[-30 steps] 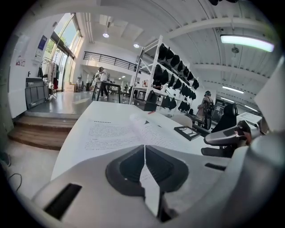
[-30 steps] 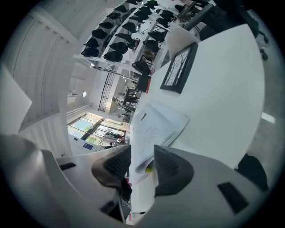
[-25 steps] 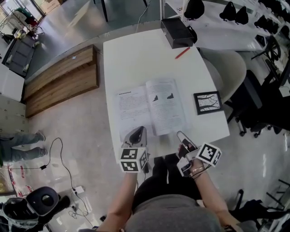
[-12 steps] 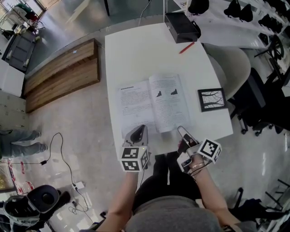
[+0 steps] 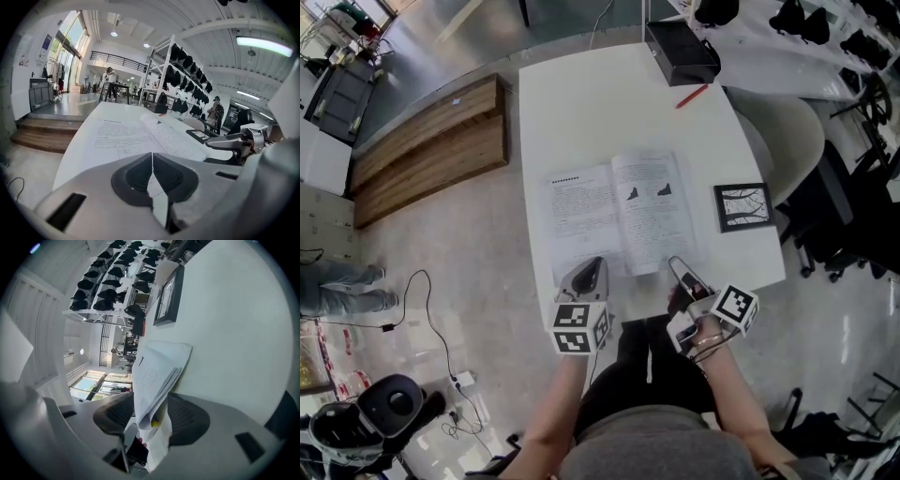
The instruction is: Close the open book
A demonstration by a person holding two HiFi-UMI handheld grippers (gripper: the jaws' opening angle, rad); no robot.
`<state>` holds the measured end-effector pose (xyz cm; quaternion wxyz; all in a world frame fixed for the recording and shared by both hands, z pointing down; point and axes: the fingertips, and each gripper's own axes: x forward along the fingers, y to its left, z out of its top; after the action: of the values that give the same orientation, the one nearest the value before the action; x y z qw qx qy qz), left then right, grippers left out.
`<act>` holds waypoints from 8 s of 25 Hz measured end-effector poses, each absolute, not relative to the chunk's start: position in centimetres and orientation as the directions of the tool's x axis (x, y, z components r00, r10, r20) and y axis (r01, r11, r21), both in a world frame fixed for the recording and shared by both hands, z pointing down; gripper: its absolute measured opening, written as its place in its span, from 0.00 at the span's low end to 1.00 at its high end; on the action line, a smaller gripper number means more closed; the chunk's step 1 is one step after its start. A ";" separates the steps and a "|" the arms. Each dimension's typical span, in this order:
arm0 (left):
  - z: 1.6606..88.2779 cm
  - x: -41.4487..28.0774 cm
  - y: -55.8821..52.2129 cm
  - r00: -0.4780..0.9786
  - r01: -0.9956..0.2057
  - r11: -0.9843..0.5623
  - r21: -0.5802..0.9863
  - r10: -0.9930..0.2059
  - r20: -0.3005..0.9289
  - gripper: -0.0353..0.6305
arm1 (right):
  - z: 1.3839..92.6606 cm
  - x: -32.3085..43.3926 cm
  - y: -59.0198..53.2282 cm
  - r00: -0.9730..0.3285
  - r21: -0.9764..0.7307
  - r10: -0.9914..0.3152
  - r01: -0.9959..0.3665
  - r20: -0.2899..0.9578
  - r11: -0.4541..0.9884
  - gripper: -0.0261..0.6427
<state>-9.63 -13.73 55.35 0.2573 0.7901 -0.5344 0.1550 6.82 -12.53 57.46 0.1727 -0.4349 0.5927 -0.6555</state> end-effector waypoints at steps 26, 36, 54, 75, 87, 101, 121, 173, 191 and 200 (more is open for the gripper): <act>57.1 -10.3 -13.3 0.329 -0.944 -0.244 0.223 -0.749 0.574 0.06 | 55.7 6.7 -12.4 -0.558 -0.889 -0.742 -0.445 0.372 -0.110 0.17; 56.6 -11.1 -13.0 0.306 -0.951 -0.216 0.222 -0.766 0.566 0.06 | 53.4 4.6 -12.6 -0.596 -0.856 -0.727 -0.516 0.340 0.023 0.13; 56.2 -13.5 -11.8 0.230 -0.964 -0.108 0.244 -0.799 0.556 0.06 | 50.7 0.9 -12.7 -0.690 -0.693 -0.635 -0.645 0.348 0.321 0.10; 55.6 -17.6 -9.8 0.078 -0.967 0.071 0.245 -0.831 0.551 0.06 | 52.2 -6.3 -12.3 -0.793 -0.517 -0.402 -0.605 0.458 0.605 0.08; 55.7 -19.1 -8.5 0.019 -0.958 0.145 0.248 -0.831 0.556 0.06 | 55.1 -9.7 -11.6 -0.775 -0.464 -0.264 -0.574 0.574 0.674 0.08; 55.7 -21.1 -7.6 -0.025 -0.944 0.202 0.259 -0.829 0.558 0.06 | 57.3 -12.0 -11.2 -0.683 -0.341 -0.201 -0.570 0.702 0.748 0.14; 55.6 -22.6 -6.0 -0.066 -0.930 0.254 0.265 -0.826 0.560 0.06 | 58.0 -13.5 -10.3 -0.651 -0.263 -0.184 -0.527 0.737 0.808 0.25; 49.0 -19.3 -11.3 0.012 -0.981 0.073 0.177 -0.898 0.439 0.06 | 44.6 -3.0 -17.3 -0.695 -0.218 -0.620 -0.711 0.363 0.669 0.05; 47.0 -19.0 -11.4 0.003 -0.988 0.060 0.140 -0.912 0.410 0.06 | 44.0 0.2 -17.6 -0.667 -0.206 -0.669 -0.742 0.329 0.638 0.04; 47.0 -19.0 -11.4 -0.003 -0.988 0.066 0.138 -0.911 0.412 0.06 | 44.3 1.3 -17.9 -0.650 -0.197 -0.681 -0.756 0.336 0.625 0.04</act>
<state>-19.03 -11.40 47.01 0.2011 0.6767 -0.7017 0.0957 1.32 -17.85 44.32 -0.1153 -0.4018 0.8939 -0.1619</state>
